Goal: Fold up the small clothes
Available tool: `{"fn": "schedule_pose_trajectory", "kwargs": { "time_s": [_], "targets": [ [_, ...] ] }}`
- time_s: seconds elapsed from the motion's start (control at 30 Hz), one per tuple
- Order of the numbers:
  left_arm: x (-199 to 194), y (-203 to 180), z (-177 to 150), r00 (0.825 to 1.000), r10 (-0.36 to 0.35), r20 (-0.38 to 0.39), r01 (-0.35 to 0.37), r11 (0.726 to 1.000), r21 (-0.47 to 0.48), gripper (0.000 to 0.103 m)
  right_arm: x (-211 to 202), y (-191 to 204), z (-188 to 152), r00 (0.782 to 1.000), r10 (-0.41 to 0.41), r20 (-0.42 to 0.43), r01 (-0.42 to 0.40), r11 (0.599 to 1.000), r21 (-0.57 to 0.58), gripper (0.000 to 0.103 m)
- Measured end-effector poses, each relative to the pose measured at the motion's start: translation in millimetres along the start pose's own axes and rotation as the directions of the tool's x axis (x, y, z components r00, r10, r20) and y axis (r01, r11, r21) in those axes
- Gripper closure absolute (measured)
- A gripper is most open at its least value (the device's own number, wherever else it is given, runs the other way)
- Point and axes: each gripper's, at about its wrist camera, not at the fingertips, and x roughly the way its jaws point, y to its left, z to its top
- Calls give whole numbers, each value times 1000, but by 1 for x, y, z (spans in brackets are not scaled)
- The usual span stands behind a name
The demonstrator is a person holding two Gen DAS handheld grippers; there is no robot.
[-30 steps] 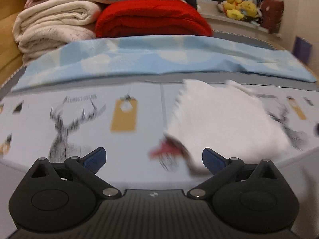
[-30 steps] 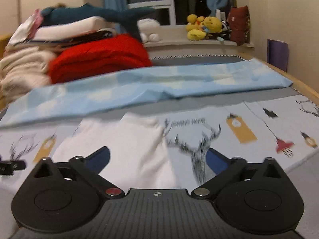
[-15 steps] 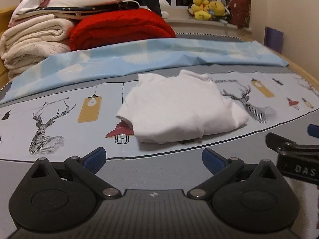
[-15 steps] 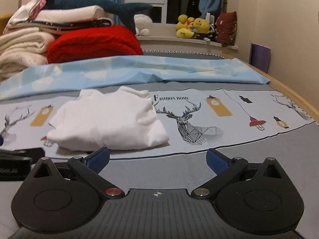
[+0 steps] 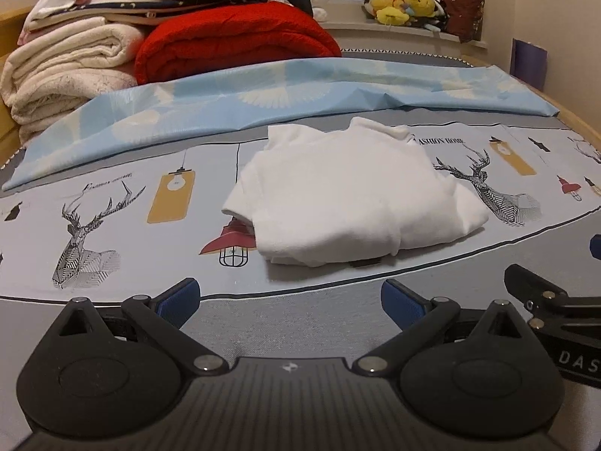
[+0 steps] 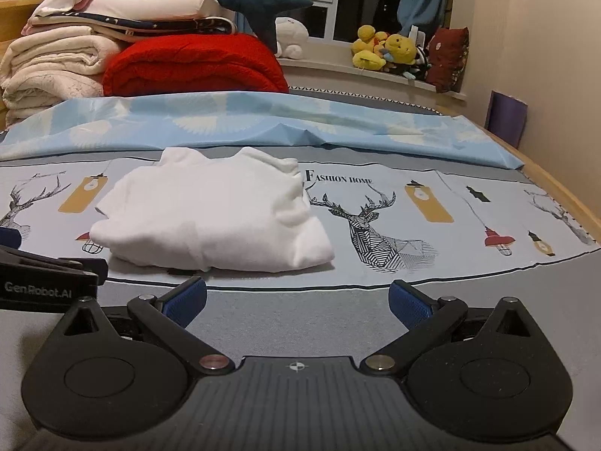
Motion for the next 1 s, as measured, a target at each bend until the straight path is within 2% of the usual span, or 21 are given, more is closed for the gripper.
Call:
{"fn": "schedule_pose_trajectory", "kwargs": {
  "time_s": [0.27, 1.0],
  "targets": [
    [-4, -1, 0, 1000, 2, 12, -2, 1000, 3, 0, 4, -4, -1, 1000, -17, -11, 17, 1000, 24, 1],
    [-5, -1, -1, 1000, 8, 21, -8, 1000, 16, 1, 3, 0, -3, 1000, -2, -10, 2, 1000, 9, 1]
  ]
}}
